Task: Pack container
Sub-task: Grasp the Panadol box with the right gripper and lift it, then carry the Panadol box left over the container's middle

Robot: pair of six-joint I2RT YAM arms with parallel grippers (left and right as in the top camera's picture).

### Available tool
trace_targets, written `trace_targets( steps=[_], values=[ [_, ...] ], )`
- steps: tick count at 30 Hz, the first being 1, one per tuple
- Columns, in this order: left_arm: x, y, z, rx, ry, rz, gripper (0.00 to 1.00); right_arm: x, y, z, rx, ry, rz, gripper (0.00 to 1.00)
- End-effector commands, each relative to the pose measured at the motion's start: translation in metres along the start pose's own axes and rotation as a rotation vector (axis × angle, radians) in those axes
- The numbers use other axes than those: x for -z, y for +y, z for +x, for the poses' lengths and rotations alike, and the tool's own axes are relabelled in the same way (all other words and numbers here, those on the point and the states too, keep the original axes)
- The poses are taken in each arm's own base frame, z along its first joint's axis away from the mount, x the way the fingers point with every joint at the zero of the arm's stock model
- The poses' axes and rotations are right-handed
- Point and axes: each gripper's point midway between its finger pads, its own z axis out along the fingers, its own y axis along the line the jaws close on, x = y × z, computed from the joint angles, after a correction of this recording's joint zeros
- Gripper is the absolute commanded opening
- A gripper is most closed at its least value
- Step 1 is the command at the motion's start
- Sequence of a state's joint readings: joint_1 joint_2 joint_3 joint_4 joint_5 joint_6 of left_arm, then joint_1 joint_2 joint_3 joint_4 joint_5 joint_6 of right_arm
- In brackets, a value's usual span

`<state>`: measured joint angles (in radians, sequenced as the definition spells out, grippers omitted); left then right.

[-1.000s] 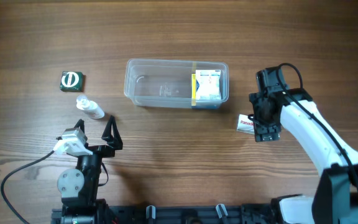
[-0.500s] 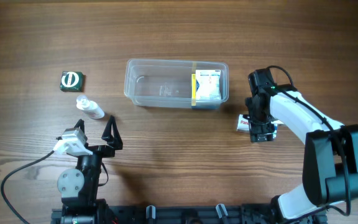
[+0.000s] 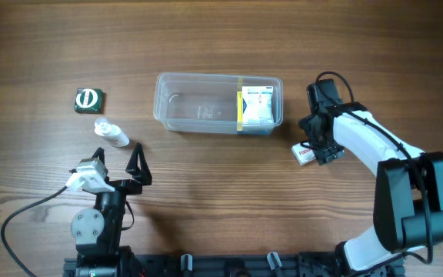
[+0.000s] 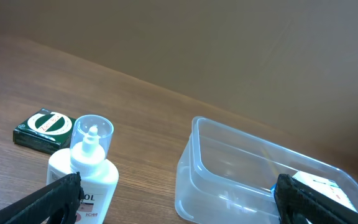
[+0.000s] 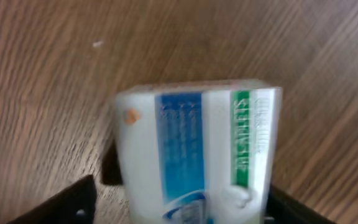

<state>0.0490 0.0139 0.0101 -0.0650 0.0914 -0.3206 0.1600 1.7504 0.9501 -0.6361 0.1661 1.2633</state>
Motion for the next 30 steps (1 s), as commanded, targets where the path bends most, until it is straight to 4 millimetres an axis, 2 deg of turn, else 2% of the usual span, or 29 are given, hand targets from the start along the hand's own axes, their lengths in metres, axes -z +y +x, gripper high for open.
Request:
trace_targets(
  steps=[1,4,6,12,15,18,21,23,27,29,30],
  values=[
    [0.0,0.004,0.001,0.003,-0.003,-0.018,1.0,-0.012,-0.006,-0.005,0.217,-0.027,0.04,0.61],
    [0.0,0.004,0.001,0.003,-0.003,-0.018,1.0,-0.012,-0.004,-0.006,0.299,-0.033,0.035,0.48],
    [0.0,0.004,0.001,0.003,-0.003,-0.018,1.0,-0.012,-0.003,-0.007,0.348,-0.037,0.034,0.44],
    [0.0,0.004,0.001,0.003,-0.003,-0.018,1.0,-0.006,0.005,-0.01,0.467,-0.044,0.013,0.4],
    [0.0,0.004,0.001,0.003,-0.003,-0.018,1.0,0.012,0.017,-0.017,0.533,-0.061,-0.011,0.39],
    [0.0,0.004,0.001,0.003,-0.003,-0.018,1.0,0.04,0.035,-0.028,0.593,-0.098,-0.058,0.39],
    [0.0,0.004,0.001,0.003,-0.003,-0.018,1.0,0.086,0.057,-0.044,0.648,-0.162,-0.131,0.41],
    [0.0,0.004,0.001,0.003,-0.003,-0.018,1.0,0.129,0.077,-0.054,0.681,-0.219,-0.224,0.42],
    [0.0,0.004,0.001,0.003,-0.003,-0.018,1.0,0.189,0.108,-0.051,0.79,-0.257,-0.426,0.42],
    [0.0,0.004,0.001,0.003,-0.003,-0.018,1.0,0.221,0.124,-0.042,0.864,-0.268,-0.561,0.42],
    [0.0,0.004,0.001,0.003,-0.003,-0.018,1.0,0.23,0.129,-0.037,0.895,-0.272,-0.606,0.41]
  ],
)
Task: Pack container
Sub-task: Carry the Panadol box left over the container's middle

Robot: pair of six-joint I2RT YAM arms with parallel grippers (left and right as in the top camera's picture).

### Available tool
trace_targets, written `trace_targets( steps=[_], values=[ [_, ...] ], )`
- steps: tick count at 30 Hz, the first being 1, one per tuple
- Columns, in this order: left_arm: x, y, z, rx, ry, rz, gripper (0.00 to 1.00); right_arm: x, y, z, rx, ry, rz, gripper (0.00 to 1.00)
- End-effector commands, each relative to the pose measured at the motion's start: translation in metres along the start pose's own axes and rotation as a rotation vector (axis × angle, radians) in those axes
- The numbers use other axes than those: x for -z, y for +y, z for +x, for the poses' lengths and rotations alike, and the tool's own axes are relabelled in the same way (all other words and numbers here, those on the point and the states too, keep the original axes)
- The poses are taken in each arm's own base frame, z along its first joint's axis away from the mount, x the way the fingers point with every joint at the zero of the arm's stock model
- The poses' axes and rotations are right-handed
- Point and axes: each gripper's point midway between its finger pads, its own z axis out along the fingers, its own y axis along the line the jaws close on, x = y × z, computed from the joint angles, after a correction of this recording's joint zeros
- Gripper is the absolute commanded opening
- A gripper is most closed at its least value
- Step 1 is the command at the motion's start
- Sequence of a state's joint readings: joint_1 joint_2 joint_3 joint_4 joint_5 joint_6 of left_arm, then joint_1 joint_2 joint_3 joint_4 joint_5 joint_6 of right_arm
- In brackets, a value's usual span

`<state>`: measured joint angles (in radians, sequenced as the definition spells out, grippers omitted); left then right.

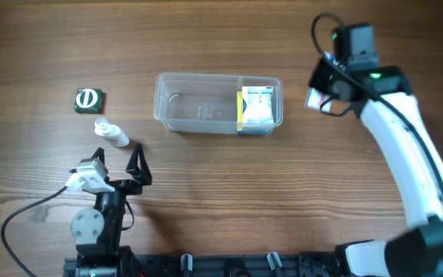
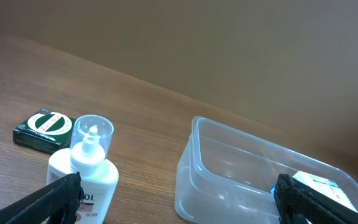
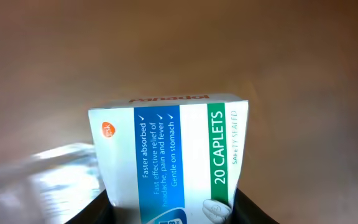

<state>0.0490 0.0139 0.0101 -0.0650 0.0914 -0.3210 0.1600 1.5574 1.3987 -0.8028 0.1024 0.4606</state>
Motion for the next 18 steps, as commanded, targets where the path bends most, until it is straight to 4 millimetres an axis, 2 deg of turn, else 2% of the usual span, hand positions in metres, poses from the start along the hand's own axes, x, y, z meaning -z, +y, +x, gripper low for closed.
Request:
trace_targets(
  steps=[1,3,6,7,8,13,18],
  values=[
    [0.0,0.004,0.001,0.002,-0.003,-0.018,1.0,0.041,0.05,-0.018,0.184,-0.07,-0.257,0.41],
    [0.0,0.004,0.001,0.002,-0.003,-0.018,1.0,0.052,0.073,-0.02,0.25,-0.108,-0.346,0.4],
    [0.0,0.004,0.001,0.002,-0.003,-0.018,1.0,0.058,0.1,-0.017,0.351,-0.149,-0.401,0.37],
    [0.0,0.004,0.001,0.002,-0.003,-0.018,1.0,0.062,0.117,-0.014,0.428,-0.177,-0.433,0.35],
    [0.0,0.004,0.001,0.002,-0.003,-0.018,1.0,0.063,0.125,-0.012,0.463,-0.19,-0.444,0.34],
    [0.0,0.004,0.001,0.002,-0.003,-0.018,1.0,0.066,0.172,-0.002,0.661,-0.296,-0.468,0.31],
    [0.0,0.004,0.001,0.002,-0.003,-0.018,1.0,0.06,0.206,0.013,0.851,-0.363,-0.474,0.31]
  ],
)
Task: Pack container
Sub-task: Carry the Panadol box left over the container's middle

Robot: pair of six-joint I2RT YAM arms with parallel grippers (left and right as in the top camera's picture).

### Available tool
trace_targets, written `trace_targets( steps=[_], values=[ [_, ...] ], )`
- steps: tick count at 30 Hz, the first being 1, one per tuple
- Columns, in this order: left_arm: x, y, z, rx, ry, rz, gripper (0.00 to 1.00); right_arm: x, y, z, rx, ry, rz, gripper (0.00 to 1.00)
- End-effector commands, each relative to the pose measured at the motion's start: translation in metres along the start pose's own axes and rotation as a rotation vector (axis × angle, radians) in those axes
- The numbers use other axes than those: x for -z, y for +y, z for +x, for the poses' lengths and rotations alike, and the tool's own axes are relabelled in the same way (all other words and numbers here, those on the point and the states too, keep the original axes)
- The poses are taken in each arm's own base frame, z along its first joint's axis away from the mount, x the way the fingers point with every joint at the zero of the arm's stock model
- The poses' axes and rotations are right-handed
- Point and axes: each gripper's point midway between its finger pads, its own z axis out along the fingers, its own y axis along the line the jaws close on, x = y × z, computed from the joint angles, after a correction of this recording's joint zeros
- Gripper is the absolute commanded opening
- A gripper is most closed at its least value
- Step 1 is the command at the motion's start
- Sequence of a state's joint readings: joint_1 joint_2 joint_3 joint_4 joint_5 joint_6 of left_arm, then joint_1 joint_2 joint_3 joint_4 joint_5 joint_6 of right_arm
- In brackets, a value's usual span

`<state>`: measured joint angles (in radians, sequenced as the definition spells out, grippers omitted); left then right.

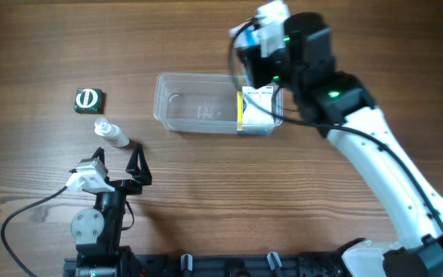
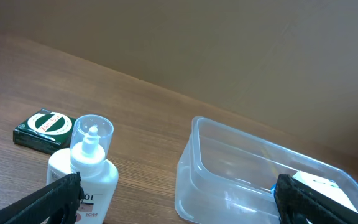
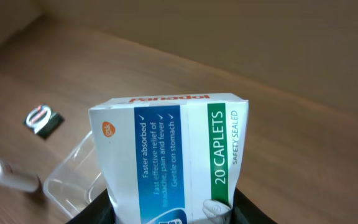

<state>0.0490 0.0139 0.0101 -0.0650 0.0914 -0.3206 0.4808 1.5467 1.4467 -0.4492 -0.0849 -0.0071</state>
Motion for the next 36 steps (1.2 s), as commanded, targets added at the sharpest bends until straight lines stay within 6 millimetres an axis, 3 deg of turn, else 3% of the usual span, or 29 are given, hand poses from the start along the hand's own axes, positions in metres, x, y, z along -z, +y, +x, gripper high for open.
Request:
trace_targets(
  steps=[1,5,13,24,36],
  values=[
    [0.0,0.004,0.001,0.003,-0.003,-0.018,1.0,-0.022,0.018,0.003,0.245,0.003,-0.004,0.31],
    [0.0,0.004,0.001,0.003,-0.003,-0.018,1.0,-0.04,0.033,0.012,0.403,0.019,-0.035,0.32],
    [0.0,0.004,0.001,0.003,-0.003,-0.018,1.0,-0.083,0.056,0.06,0.663,0.13,-0.115,0.33],
    [0.0,0.004,0.001,0.003,-0.003,-0.018,1.0,-0.125,0.06,0.104,0.694,0.218,-0.153,0.29],
    [0.0,0.004,0.001,0.003,-0.003,-0.018,1.0,-0.147,0.059,0.14,0.804,0.287,-0.192,0.3]
  ],
)
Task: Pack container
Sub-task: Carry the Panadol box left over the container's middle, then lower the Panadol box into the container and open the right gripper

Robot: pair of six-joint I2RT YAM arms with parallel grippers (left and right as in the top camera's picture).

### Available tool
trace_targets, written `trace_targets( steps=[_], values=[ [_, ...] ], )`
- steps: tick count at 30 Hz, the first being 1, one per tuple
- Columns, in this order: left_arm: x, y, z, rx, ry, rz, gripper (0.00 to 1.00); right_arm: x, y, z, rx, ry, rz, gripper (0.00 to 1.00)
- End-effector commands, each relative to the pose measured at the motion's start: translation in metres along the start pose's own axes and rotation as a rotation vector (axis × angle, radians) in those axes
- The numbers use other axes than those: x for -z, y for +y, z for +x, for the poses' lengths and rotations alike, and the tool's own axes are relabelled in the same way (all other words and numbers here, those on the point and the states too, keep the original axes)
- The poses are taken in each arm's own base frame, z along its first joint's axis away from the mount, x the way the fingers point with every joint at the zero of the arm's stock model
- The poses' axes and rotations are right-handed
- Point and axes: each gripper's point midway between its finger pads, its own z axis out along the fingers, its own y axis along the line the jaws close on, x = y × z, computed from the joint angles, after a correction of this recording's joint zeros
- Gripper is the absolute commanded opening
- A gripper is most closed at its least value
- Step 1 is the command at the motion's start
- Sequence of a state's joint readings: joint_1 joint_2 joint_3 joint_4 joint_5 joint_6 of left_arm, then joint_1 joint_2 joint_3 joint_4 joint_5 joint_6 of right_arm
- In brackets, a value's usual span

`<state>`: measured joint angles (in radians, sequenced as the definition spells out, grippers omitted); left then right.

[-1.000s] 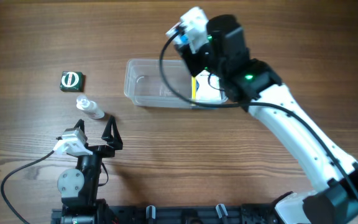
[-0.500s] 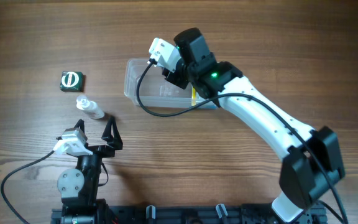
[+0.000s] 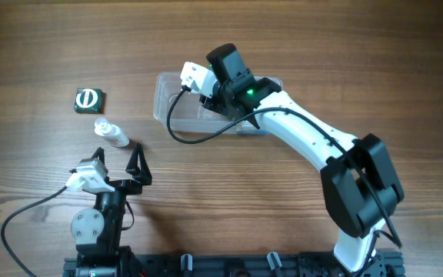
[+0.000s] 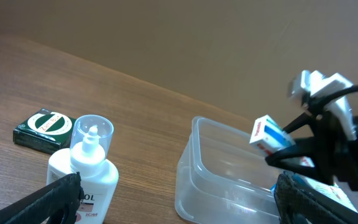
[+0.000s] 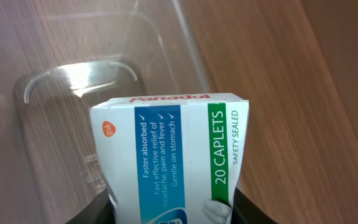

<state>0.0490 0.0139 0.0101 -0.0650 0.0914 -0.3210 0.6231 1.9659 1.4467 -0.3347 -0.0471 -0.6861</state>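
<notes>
A clear plastic container (image 3: 177, 106) lies at the table's middle back. My right gripper (image 3: 220, 94) hangs over its middle, shut on a white, blue and green Panadol caplet box (image 5: 173, 155). The wrist view looks down past the box onto the container's floor and left wall (image 5: 73, 74). From the left wrist the box (image 4: 270, 134) shows tilted above the container (image 4: 229, 180). My left gripper (image 3: 118, 160) stands open near the front left edge with nothing between its fingers.
A white bottle with a clear cap (image 3: 111, 134) lies left of the container, just ahead of the left gripper. A dark green box with a round logo (image 3: 89, 99) sits behind it. Another white carton (image 4: 331, 191) rests in the container's right end.
My right gripper, still holding the Panadol box, was high over the container's right back part. Now it is lower and further left, over the container's middle. The left arm has not moved.
The right gripper was down at the Panadol box lying on the table right of the container. Then it held the box lifted beyond the container's right end, then high above the container, and now low over its open middle.
</notes>
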Motion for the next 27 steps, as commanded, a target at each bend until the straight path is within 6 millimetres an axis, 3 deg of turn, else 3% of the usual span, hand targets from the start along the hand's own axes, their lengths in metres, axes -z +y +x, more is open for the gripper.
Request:
trace_targets(
  steps=[1,7,27],
  values=[
    [0.0002,0.0043,0.0006,0.002,-0.003,-0.018,1.0,-0.012,0.0059,0.0052,0.072,0.017,-0.016,0.3],
    [0.0002,0.0043,0.0006,0.002,-0.003,-0.018,1.0,-0.0141,0.005,0.0032,0.119,0.007,-0.009,0.34],
    [0.0002,0.0043,0.0006,0.002,-0.003,-0.018,1.0,-0.0148,0.0062,-0.0003,0.252,-0.012,-0.014,0.33]
  ],
)
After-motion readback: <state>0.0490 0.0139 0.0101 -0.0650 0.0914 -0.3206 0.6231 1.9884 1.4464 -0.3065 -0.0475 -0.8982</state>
